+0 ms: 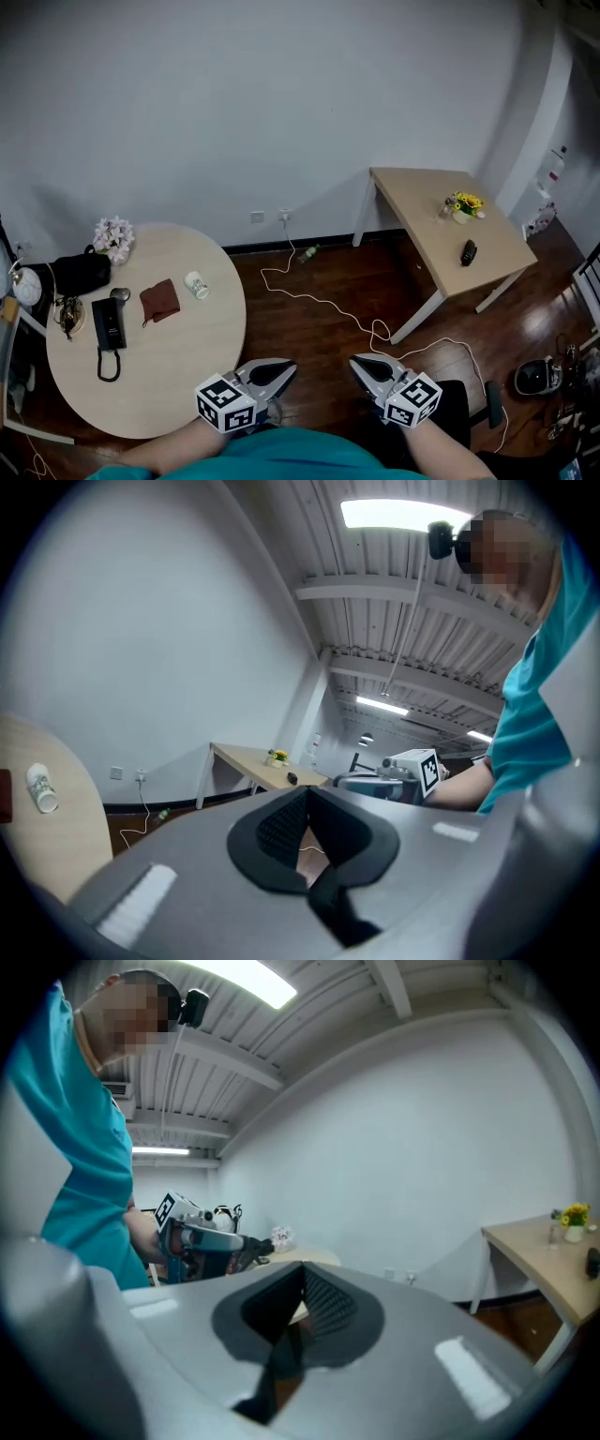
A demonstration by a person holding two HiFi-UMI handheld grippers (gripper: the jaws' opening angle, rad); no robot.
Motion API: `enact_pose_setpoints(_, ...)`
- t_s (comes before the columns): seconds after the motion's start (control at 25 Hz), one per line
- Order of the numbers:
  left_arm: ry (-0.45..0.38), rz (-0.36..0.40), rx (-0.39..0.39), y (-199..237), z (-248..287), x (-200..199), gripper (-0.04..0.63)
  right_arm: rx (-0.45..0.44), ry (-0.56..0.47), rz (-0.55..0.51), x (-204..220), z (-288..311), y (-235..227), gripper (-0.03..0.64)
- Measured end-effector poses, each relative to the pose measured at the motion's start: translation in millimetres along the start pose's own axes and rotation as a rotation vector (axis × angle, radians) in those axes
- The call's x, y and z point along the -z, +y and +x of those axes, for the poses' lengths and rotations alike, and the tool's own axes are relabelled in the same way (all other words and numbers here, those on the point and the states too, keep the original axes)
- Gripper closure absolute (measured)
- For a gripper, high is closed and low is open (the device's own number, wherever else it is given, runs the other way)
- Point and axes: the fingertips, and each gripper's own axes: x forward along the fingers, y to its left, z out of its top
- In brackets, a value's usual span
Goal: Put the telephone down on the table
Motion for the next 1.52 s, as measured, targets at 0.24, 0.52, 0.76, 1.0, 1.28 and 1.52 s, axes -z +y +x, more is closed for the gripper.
enact_pose_setpoints(0.24,0.012,-0.008,0.065,61,44,-31,0.589,0.068,0.002,0.003,-19,40,-64,0.615)
enact_pose_setpoints(0.52,0.019,-0.003,0.070,135,78,-66,0.589,0.094,0.009,0.021,-41,93,-133,0.615)
enact_pose_setpoints(0.76,-0.009,0.000,0.000,182,108,-87,0.589,0.039,0.011,0.014,-47,129,-188,0.615)
enact_pose_setpoints(1.0,-0.027,0.012,-0.136,232,163,-105,0.589,-0.067,0.034,-0.023,-56,158,-268,0.615)
enact_pose_setpoints(1.28,-0.028,-0.013,-0.226,273,232,-116,0.589,-0.201,0.063,-0.065,-77,198,-339,0.615)
enact_pose_setpoints(1.52,-0.055,-0.012,-0.243,328,250,-144,0.589,-0.207,0.052,-0.053,-91,246,-382,0.615)
